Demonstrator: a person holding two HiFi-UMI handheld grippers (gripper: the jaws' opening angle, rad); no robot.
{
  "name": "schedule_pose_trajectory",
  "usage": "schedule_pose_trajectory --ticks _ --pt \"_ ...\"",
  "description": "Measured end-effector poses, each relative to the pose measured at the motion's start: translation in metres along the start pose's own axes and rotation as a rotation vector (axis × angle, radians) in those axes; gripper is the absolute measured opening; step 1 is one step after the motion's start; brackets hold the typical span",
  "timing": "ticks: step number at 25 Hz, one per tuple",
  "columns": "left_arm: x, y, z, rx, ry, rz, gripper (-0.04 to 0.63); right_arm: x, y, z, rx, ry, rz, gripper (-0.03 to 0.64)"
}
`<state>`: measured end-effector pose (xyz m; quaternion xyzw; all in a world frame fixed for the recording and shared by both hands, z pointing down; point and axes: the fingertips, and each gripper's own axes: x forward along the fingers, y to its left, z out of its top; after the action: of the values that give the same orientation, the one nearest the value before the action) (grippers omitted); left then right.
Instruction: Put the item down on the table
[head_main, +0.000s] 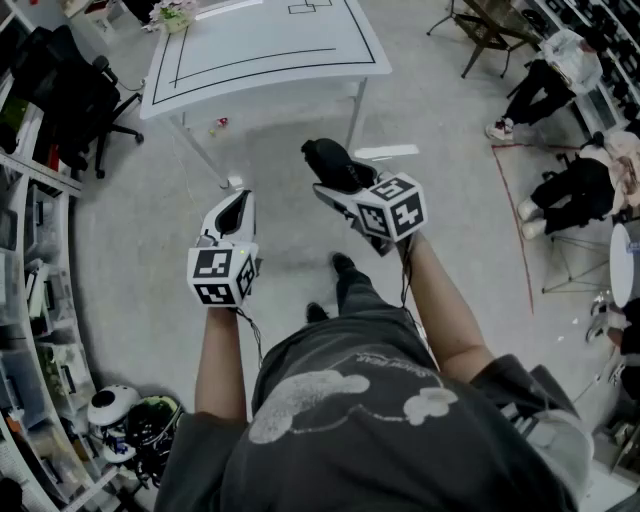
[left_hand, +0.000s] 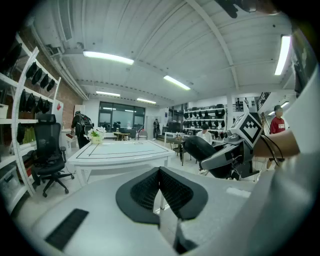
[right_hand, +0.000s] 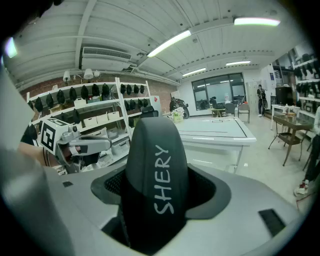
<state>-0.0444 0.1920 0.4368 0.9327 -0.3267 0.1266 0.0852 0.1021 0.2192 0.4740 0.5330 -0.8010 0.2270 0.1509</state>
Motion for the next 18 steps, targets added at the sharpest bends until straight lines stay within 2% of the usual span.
schedule_pose_trajectory --ticks 12,18 --pt "-0.022 0.003 0.007 0.000 -0.037 0.019 0.002 -0.006 0.013 0.005 -0.030 -0.014 -0.001 0.329" --pt "-0.029 0.015 -0.012 -0.044 -0.016 0.043 0.002 -0.008 0.009 0.001 -0.005 -0.032 -0.015 0.330"
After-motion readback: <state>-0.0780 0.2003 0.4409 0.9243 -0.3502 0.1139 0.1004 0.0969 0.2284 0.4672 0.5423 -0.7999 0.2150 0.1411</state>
